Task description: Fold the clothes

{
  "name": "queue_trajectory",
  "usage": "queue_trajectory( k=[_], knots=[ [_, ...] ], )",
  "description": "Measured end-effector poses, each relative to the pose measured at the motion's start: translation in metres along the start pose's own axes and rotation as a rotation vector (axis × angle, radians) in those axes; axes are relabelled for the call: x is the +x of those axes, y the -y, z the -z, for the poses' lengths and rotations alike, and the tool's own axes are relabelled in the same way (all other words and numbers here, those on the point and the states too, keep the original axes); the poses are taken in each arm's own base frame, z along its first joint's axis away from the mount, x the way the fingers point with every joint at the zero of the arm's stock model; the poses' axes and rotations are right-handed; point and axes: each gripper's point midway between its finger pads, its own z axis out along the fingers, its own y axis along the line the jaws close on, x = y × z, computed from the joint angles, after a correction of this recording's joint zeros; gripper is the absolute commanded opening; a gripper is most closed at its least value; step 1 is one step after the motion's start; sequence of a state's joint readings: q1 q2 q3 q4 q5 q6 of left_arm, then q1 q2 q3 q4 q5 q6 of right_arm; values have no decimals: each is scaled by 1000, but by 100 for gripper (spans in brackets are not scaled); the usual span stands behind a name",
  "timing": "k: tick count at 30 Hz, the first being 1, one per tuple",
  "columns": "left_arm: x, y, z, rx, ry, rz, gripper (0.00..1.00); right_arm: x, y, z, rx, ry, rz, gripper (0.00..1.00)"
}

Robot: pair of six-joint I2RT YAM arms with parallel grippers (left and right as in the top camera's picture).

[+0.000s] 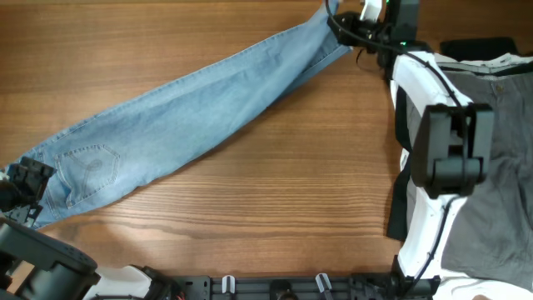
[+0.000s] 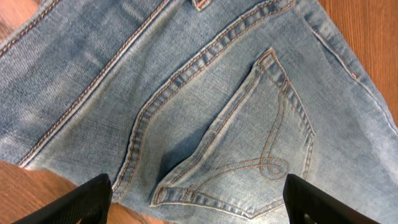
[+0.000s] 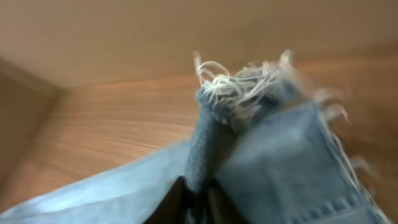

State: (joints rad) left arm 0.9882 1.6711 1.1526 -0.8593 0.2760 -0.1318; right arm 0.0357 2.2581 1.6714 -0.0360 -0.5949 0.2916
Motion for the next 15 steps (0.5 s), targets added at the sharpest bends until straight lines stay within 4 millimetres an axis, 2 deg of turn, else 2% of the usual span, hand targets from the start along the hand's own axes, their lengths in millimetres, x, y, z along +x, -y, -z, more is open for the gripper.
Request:
queue_trajectory(
  k=[1, 3, 4, 8, 12, 14, 15],
  knots=[
    [1, 0, 0, -1, -5, 1, 88, 14, 12, -8, 22, -32, -22, 82],
    [4, -1, 0, -3, -17, 4, 88, 59, 40, -24, 75, -139, -91, 84],
    [5, -1, 0, -4, -20, 5, 88, 67, 45, -25, 75, -162, -101, 84],
    [9, 0, 0, 5, -36, 9, 83, 80, 49, -3, 109, -263, -172, 86],
    [12, 12, 1, 73, -52, 4, 72, 103, 31, 31, 80, -411, -203, 87],
    [14, 16, 1, 99, -64, 5, 71, 102, -5, 54, 40, -461, -166, 89],
    [17, 18, 2, 106, -75, 9, 71, 97, -34, 65, 13, -478, -133, 90]
  ],
)
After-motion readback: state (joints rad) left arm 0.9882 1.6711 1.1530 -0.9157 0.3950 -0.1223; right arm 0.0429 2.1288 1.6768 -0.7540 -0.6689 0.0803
